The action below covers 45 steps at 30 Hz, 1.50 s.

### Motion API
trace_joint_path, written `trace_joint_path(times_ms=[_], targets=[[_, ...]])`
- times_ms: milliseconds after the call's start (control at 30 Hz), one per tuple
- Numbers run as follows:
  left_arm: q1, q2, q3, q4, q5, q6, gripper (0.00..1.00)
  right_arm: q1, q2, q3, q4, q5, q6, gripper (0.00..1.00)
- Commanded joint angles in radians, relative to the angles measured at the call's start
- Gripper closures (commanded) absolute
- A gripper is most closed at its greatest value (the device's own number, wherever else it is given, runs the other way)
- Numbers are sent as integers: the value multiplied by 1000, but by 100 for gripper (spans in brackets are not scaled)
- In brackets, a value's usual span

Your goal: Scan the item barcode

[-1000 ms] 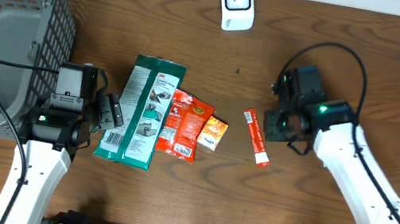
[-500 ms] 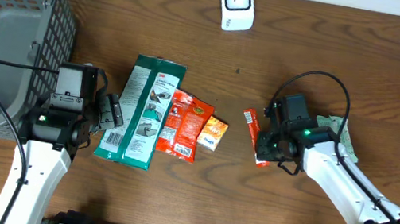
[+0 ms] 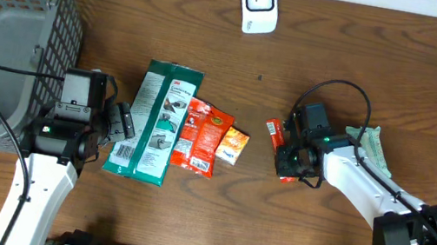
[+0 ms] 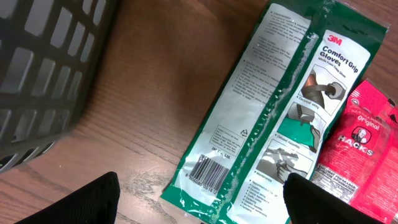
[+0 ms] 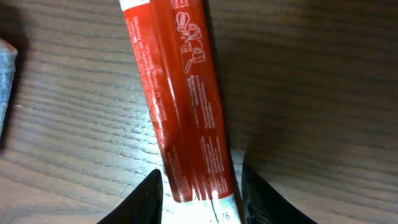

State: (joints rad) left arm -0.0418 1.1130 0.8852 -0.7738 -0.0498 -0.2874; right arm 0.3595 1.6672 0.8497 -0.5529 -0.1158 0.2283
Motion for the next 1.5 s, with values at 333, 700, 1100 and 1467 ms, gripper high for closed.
trace_joint_path(times_ms=[333,700,1100,1467], targets=[[3,4,14,1,6,-2,15,-9,33,113,-100,-25,10,55],[3,4,14,1,6,-2,15,-31,36,149,-179,-23,48,55],[3,4,14,1,6,-2,15,-31,37,97,-110,10,49,61],[3,4,14,1,6,-2,15,-31,37,12,-13,10,57,62]])
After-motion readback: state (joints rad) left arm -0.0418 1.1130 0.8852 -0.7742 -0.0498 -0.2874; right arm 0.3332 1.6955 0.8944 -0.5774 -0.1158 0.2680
